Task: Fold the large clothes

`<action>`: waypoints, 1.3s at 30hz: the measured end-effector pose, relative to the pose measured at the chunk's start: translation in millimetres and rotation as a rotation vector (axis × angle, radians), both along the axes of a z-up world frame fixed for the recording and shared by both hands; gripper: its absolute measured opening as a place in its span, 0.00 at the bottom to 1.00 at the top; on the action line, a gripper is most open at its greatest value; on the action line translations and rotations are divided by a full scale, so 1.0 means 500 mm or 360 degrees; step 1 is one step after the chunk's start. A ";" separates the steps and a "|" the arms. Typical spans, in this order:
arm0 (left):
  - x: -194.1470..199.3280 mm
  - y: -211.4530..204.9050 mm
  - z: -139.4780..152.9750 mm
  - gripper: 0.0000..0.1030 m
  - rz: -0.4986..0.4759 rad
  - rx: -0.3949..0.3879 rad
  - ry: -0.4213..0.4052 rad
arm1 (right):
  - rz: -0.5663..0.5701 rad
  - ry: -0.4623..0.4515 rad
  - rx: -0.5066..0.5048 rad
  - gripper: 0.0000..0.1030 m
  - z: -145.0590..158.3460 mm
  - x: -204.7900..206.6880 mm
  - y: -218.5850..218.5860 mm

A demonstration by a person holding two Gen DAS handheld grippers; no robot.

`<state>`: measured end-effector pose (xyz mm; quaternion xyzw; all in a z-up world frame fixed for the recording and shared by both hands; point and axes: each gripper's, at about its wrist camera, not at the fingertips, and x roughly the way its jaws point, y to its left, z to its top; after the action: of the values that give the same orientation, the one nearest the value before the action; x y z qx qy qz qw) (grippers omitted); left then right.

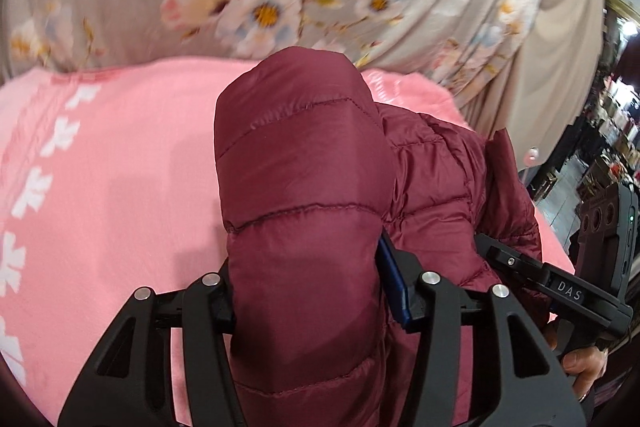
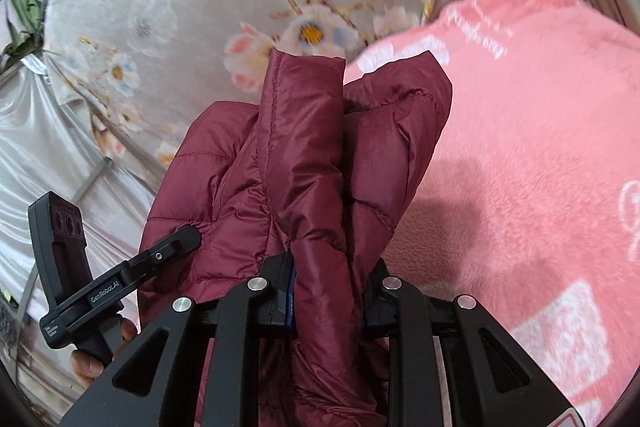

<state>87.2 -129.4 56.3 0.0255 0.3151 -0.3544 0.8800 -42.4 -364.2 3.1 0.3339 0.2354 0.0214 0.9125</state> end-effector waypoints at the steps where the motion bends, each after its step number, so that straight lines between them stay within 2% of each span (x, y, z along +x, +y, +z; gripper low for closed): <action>1: -0.013 0.004 0.011 0.49 -0.0010 -0.0008 -0.0031 | -0.0009 -0.0015 -0.0018 0.21 0.012 -0.007 0.006; 11: -0.109 0.066 0.106 0.49 -0.0058 -0.0123 -0.0265 | -0.0066 -0.0183 -0.0251 0.21 0.124 -0.092 0.085; 17: -0.157 0.134 0.176 0.49 -0.0083 -0.0246 -0.0447 | -0.0051 -0.0398 -0.0356 0.21 0.210 -0.132 0.136; 21: -0.160 0.181 0.217 0.50 -0.0087 -0.0308 -0.0550 | -0.0020 -0.0510 -0.0423 0.21 0.260 -0.126 0.173; 28: -0.101 0.253 0.251 0.50 -0.0013 -0.0364 -0.0617 | 0.0070 -0.0570 -0.0489 0.21 0.309 -0.034 0.228; 31: -0.047 0.281 0.250 0.50 0.0033 -0.0371 -0.0612 | 0.0128 -0.0550 -0.0522 0.21 0.320 0.041 0.252; 35: 0.043 0.319 0.235 0.50 0.0102 -0.0369 -0.0563 | 0.0196 -0.0506 -0.0562 0.21 0.316 0.147 0.286; 39: 0.131 0.348 0.202 0.50 0.0179 -0.0336 -0.0521 | 0.0258 -0.0436 -0.0588 0.21 0.286 0.261 0.317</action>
<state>152.9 44.5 157.4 -0.0272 0.1298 -0.3269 0.9357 88.2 -205.8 146.3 0.1353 0.1353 0.0960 0.9768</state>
